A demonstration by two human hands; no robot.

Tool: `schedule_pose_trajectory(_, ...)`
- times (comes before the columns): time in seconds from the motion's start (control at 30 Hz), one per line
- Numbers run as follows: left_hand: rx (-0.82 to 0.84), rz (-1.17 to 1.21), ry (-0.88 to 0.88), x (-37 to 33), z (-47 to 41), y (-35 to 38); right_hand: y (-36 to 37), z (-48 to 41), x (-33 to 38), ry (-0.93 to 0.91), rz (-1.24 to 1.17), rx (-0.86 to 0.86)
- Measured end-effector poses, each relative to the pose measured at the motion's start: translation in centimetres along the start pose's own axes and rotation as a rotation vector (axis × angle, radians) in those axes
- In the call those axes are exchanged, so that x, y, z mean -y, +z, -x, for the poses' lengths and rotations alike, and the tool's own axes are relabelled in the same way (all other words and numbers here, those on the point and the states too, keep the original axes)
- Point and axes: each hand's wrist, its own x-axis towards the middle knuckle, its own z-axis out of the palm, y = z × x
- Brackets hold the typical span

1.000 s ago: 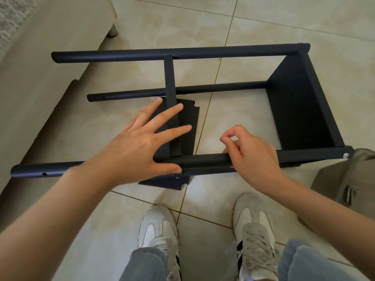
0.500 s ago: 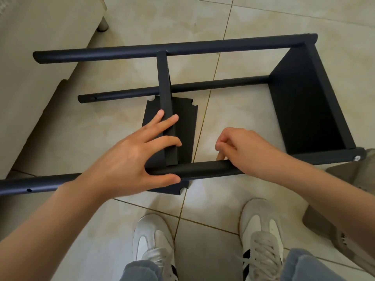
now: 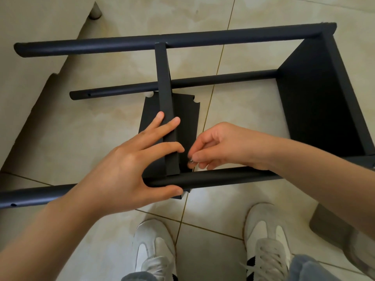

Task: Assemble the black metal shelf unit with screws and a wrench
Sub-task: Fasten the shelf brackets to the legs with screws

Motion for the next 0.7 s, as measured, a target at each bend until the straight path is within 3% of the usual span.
schedule_pose_trajectory(0.5,-0.028,-0.04,0.001,0.6,0.6,0.1,0.3,-2.7,0.2,0.155,-0.218,0.167)
schedule_pose_trajectory(0.7,-0.031,-0.041,0.01,0.5,0.5,0.1,0.5,-3.4,0.7,0.158,-0.188,0.198)
